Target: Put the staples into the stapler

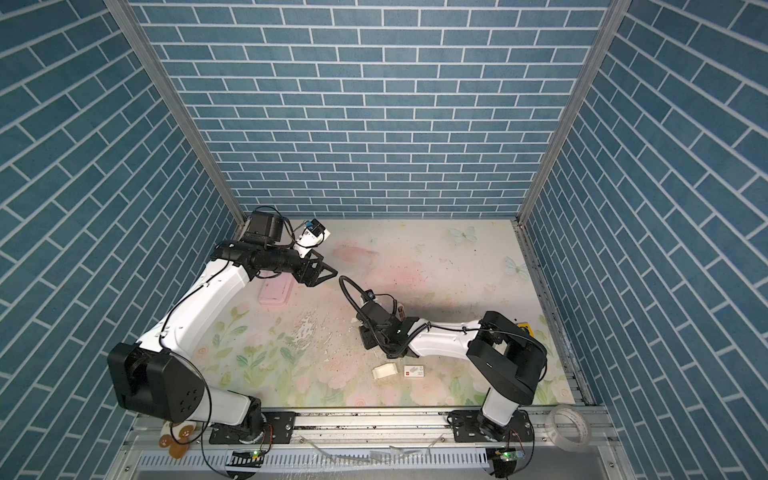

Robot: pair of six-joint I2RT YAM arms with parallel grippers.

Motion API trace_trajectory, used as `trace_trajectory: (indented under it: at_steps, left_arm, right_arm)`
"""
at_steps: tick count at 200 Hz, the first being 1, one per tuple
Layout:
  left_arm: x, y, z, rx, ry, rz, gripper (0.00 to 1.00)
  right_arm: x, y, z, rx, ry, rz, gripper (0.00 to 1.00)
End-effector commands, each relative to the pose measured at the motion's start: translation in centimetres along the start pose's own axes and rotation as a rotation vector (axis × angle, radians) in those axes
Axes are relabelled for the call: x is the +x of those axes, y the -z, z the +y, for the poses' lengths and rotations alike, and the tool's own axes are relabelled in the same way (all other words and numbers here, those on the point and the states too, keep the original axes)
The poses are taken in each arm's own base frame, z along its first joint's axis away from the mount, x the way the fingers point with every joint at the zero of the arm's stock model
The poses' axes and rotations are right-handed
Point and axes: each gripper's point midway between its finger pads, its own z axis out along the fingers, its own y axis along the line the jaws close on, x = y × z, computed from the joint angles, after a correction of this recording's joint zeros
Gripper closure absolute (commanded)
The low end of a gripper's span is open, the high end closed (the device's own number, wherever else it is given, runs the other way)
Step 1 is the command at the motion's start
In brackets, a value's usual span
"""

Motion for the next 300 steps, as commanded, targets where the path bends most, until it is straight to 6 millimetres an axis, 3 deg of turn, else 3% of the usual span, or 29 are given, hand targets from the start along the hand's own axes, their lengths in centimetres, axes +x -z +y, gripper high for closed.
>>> trace_trajectory:
  at_steps: [1,300]
  left_arm:
    - [-0.05,0.54,-0.16,-0.003,0.003,-0.009,0.17]
    - [0.21,0.15,-0.05,0.004,0.007,-0.007,0.17]
  right_arm:
    - [-0.96,-0.21,0.00,0.015,0.013,-0.024,0.99]
    - [-0.17,-0.51,-0.53,0.030,-0.004,-0.014,0.99]
